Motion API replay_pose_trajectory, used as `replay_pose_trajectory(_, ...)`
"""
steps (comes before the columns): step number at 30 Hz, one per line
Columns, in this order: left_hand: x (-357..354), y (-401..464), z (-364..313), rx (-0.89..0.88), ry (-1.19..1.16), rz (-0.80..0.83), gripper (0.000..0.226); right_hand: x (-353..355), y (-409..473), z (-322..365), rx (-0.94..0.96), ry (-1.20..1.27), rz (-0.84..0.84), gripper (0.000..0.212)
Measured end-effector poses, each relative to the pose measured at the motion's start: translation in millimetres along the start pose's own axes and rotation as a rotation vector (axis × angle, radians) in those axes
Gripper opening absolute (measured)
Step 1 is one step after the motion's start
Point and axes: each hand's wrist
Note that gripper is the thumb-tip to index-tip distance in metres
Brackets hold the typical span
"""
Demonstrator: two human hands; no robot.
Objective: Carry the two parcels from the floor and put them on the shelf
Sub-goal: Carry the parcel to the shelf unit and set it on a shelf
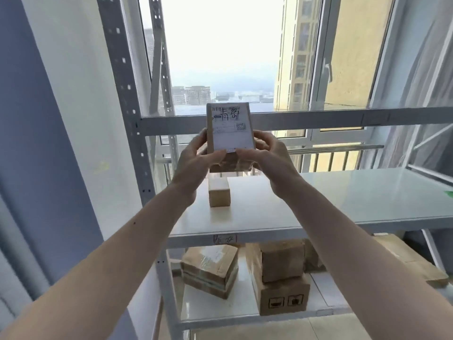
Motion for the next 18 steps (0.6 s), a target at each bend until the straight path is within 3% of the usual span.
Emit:
replay_pose_trajectory(4, -5.2, 56.2, -17.0, -0.137, 0.061, -0.079, 0.068, 11.5, 60.8, 11.9, 0.073, 0.003, -0.014, 0.047)
replay_pose_trajectory(10, -11.1, 125.0, -41.0, -0.269, 0.128, -0.16, 0.051, 16.0, 132.9, 30.6, 0.23, -0.076, -0.071, 0.052)
replay_pose_trajectory(14, -2.5, 168.9, -40.5, -0.308, 0.227, -0.197, 0.043, 7.5, 174.7, 29.3, 0.259, -0.141, -0.101, 0.047)
replay_pose_trajectory(18, 7.4, 201.9, -28.2, -0.281, 0.32, -0.195, 0.043, 0.7, 206.0, 20.1, 0.23, -0.274, -0.155, 0.058)
Point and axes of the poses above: each hand's wrist, its own y-axis towards the middle knuckle, its own x-axis out of the back of the hand, z = x × y, and after that the axes turned 2 degrees about x, right-handed
